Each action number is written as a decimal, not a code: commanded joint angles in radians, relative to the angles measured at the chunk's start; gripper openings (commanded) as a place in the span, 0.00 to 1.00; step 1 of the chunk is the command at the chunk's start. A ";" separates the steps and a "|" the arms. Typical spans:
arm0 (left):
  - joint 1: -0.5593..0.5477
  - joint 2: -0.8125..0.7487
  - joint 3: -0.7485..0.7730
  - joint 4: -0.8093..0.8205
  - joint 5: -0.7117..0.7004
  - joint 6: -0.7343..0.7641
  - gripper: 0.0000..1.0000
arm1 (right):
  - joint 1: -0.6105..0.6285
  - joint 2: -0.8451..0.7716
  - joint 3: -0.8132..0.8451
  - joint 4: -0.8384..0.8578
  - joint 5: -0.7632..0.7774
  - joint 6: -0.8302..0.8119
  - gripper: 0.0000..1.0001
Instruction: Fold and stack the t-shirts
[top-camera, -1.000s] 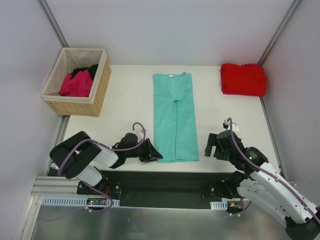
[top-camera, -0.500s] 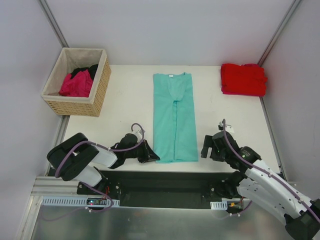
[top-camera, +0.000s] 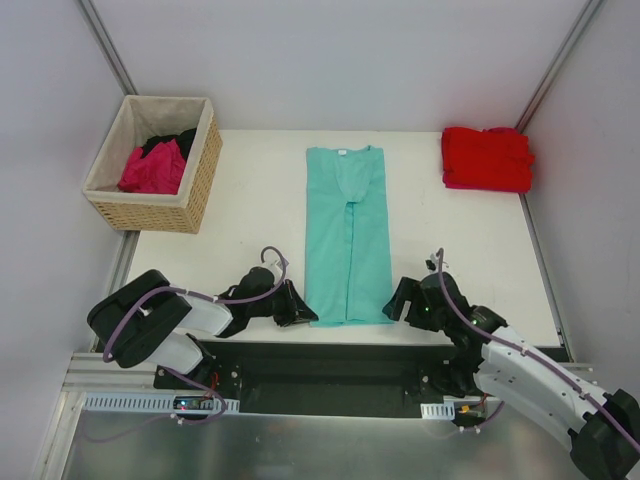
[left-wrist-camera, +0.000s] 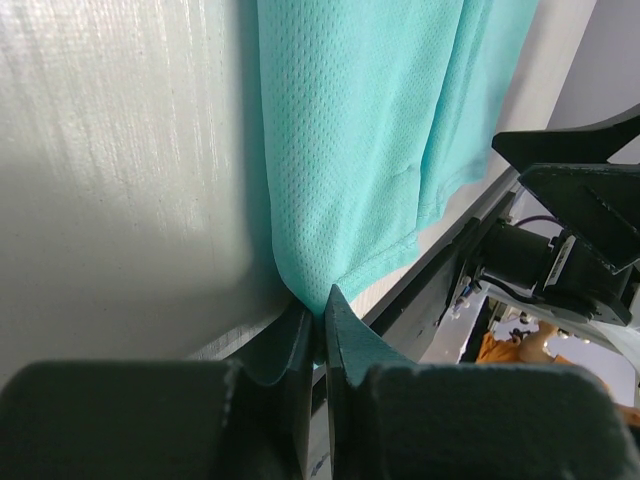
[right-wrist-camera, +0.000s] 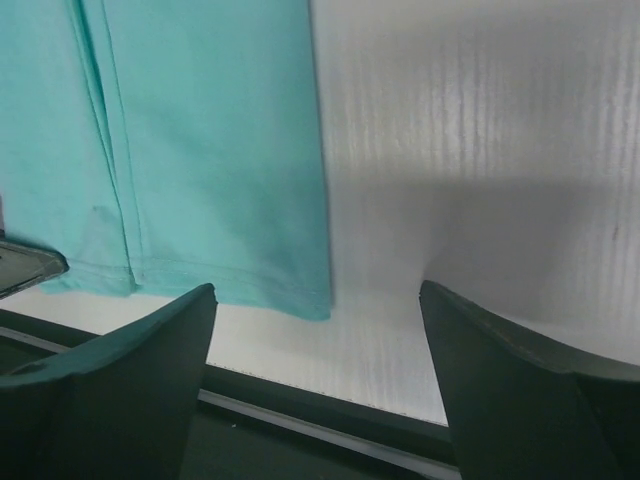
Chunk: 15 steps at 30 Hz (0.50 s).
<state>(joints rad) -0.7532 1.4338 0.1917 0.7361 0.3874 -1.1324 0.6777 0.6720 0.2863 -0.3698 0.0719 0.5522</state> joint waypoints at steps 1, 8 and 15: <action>-0.008 0.017 -0.005 -0.046 -0.027 0.034 0.04 | 0.000 -0.014 -0.042 0.031 -0.037 0.075 0.82; -0.006 0.031 -0.001 -0.046 -0.025 0.034 0.04 | 0.000 -0.049 -0.078 -0.001 -0.060 0.132 0.67; -0.008 0.053 -0.001 -0.024 -0.024 0.023 0.04 | 0.000 -0.092 -0.137 -0.015 -0.098 0.183 0.55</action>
<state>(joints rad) -0.7532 1.4544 0.1925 0.7589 0.3878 -1.1336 0.6773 0.5892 0.2039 -0.3103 0.0135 0.6872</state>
